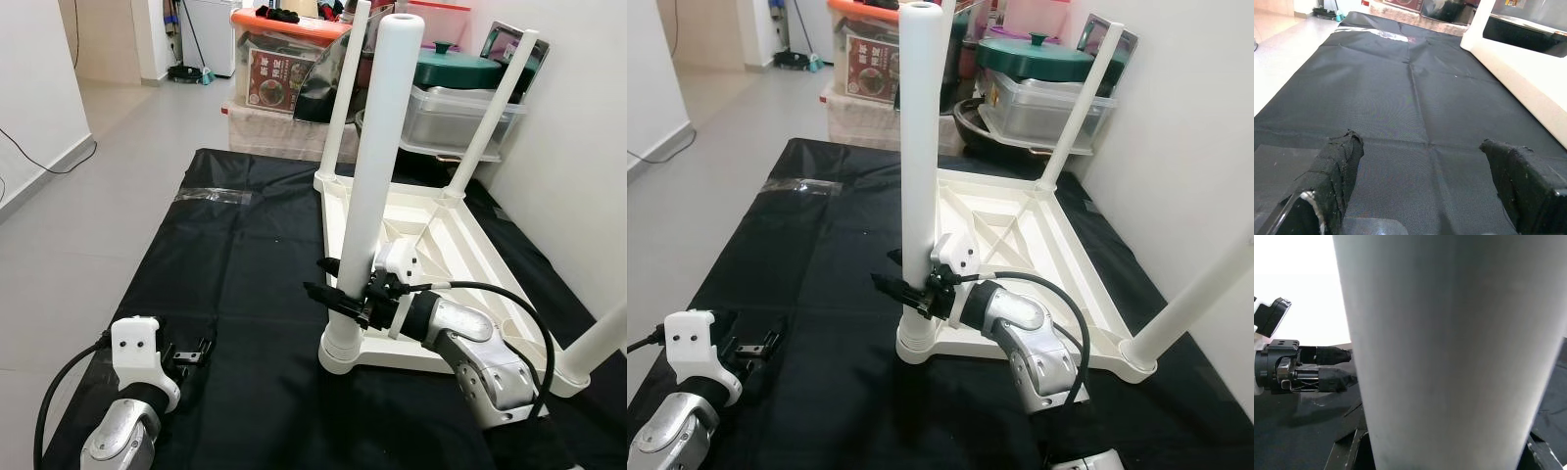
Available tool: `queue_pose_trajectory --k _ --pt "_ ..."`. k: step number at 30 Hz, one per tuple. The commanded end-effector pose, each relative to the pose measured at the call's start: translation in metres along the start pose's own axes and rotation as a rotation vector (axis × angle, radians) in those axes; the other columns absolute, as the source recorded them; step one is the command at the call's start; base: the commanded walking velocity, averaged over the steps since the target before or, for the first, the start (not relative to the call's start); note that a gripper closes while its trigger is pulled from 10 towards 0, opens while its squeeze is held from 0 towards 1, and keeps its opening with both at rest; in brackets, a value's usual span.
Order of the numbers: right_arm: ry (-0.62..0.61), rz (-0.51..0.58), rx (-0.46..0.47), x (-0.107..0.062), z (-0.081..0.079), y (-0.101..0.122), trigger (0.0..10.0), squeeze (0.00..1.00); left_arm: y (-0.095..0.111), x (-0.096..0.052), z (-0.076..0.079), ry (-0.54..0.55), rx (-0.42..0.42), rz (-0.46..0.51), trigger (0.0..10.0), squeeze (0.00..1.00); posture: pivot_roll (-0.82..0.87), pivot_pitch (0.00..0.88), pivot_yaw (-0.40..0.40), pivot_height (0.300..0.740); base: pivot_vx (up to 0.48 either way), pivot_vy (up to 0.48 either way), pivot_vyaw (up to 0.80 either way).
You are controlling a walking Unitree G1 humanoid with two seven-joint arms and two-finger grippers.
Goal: Building children table
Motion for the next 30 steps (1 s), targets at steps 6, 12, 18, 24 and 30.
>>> queue_pose_trajectory --k 6,12,18,24,30 --pt "0.060 -0.109 0.142 0.003 -0.006 -0.033 0.0 0.00 -0.005 0.000 0.003 0.001 -0.029 -0.025 10.0 0.00 0.23 0.000 -0.153 0.740 0.000 0.000 0.00" --pt "0.034 -0.099 0.148 0.004 -0.011 -0.036 0.0 0.00 -0.005 0.001 0.004 -0.002 -0.030 -0.025 10.0 0.00 0.23 0.000 -0.154 0.740 0.000 0.000 0.00" --pt "-0.051 -0.053 0.196 0.006 -0.022 -0.046 0.0 0.00 -0.004 0.002 0.000 0.004 -0.025 -0.024 10.0 0.00 0.23 0.000 -0.150 0.740 0.000 0.000 0.00" --pt "-0.288 -0.015 0.268 0.001 -0.018 -0.061 0.0 0.00 -0.005 0.003 -0.002 0.010 -0.027 -0.025 10.0 0.00 0.23 0.000 -0.141 0.740 0.000 0.000 0.00" --pt "-0.667 -0.094 0.350 -0.012 0.009 -0.078 0.0 0.00 -0.004 0.007 -0.005 0.009 -0.013 -0.025 10.0 0.00 0.22 0.000 -0.127 0.740 0.000 0.000 0.00"
Point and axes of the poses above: a point about 5 cm out from each wrist's last joint towards the gripper, its own x axis pointing out of the wrist towards the gripper, its own y axis along the axis of the wrist's last joint, z = x × y, the point moved 1 cm from there along x, pointing out of the wrist towards the gripper, and after that the axes turned 10 degrees about x, right-handed, at the moved point
